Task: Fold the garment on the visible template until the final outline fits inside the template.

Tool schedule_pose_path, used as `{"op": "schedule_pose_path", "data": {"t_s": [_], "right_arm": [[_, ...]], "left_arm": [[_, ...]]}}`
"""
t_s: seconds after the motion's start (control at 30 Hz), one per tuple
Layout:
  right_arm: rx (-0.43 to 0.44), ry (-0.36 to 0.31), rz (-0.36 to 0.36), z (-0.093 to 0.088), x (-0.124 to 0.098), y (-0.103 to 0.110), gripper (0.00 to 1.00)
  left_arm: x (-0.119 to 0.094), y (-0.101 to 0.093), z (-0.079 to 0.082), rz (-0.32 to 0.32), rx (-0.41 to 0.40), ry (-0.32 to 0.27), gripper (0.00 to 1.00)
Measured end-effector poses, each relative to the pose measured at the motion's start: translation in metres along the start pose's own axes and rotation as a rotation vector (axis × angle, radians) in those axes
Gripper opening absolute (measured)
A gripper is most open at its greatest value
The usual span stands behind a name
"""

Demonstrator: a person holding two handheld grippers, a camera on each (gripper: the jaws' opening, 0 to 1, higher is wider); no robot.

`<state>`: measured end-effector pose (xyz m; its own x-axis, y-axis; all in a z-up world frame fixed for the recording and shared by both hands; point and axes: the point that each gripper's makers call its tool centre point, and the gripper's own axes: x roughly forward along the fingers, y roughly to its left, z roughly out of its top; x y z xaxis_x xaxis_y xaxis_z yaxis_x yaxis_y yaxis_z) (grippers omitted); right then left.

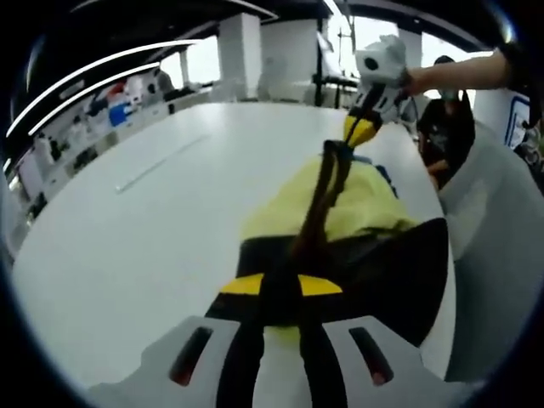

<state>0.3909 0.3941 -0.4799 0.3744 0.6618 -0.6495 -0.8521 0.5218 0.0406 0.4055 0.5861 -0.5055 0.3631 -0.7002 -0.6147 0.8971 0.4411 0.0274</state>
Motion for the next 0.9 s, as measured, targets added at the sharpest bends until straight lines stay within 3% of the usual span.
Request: {"op": "schedule_pose_path", "data": {"t_s": [0.37, 0.63, 0.9], "right_arm": [[-0.066, -0.134, -0.098, 0.029, -0.024, -0.014, 0.0], [-0.051, -0.149, -0.113, 0.032, -0.029, -0.013, 0.0], [-0.033, -0.169, -0.138, 0.035, -0.039, -0.015, 0.0]], "left_arm": [[0.007, -0.005, 0.0, -0.013, 0.003, 0.0, 0.1], [0.017, -0.01, 0.005, -0.016, 0.008, -0.006, 0.0], [0.002, -0.006, 0.02, 0.007, -0.046, -0.067, 0.0]]}}
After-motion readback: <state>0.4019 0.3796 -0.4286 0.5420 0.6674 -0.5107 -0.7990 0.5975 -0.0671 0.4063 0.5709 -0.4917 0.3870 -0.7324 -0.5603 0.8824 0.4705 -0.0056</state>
